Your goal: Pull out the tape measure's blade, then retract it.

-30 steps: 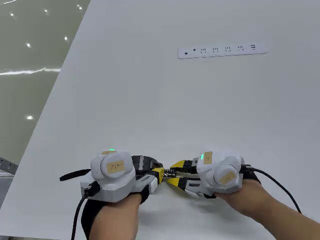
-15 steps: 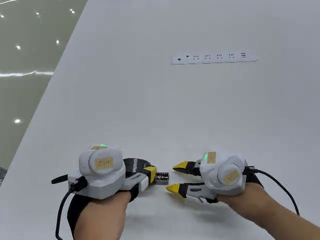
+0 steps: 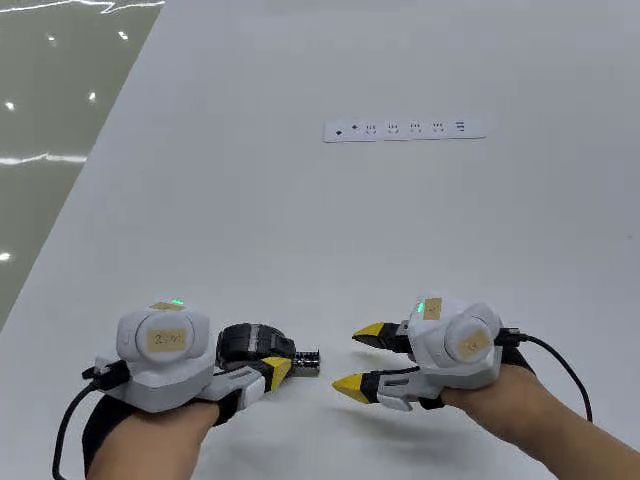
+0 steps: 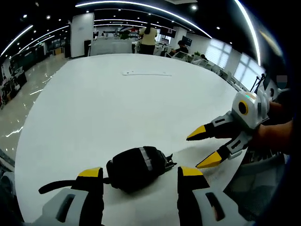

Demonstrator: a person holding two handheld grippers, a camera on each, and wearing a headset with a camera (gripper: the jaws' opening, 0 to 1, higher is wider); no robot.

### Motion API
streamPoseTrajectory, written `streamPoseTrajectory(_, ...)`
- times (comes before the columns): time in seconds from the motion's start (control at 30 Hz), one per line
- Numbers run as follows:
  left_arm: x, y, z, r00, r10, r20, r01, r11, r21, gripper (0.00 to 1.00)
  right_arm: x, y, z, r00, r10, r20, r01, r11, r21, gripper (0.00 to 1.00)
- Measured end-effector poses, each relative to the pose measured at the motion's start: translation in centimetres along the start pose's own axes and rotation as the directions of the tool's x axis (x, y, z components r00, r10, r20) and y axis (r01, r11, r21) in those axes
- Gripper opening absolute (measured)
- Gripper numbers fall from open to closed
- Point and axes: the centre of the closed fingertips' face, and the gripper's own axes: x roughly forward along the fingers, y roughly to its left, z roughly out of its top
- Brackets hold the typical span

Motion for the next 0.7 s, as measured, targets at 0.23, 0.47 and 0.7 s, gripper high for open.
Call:
streamPoseTrajectory(0.23,-0.8,0.5,-0.1,0.9994,-0.036,0.004,0.036,0.999,0.032,0.61,-1.7,-0.3,-0.5,0.9992,-0.035,-0.021,0.036,0.999,0.018,0.47)
streamPoseTrajectory(0.47,-1.2,0.6,-0.3,0.9961,-0.085,0.025,0.083,0.995,0.052,0.65,-3.5,-0.9,-1.1,0.9968,-0.075,-0.025,0.077,0.996,0.05,0.51)
streamPoseTrajectory(0.7,-1.7,0.4,-0.4,0.991,-0.129,0.036,0.126,0.989,0.08,0.69,-5.3,-1.6,-1.4,0.9928,-0.117,-0.024,0.119,0.99,0.079,0.56)
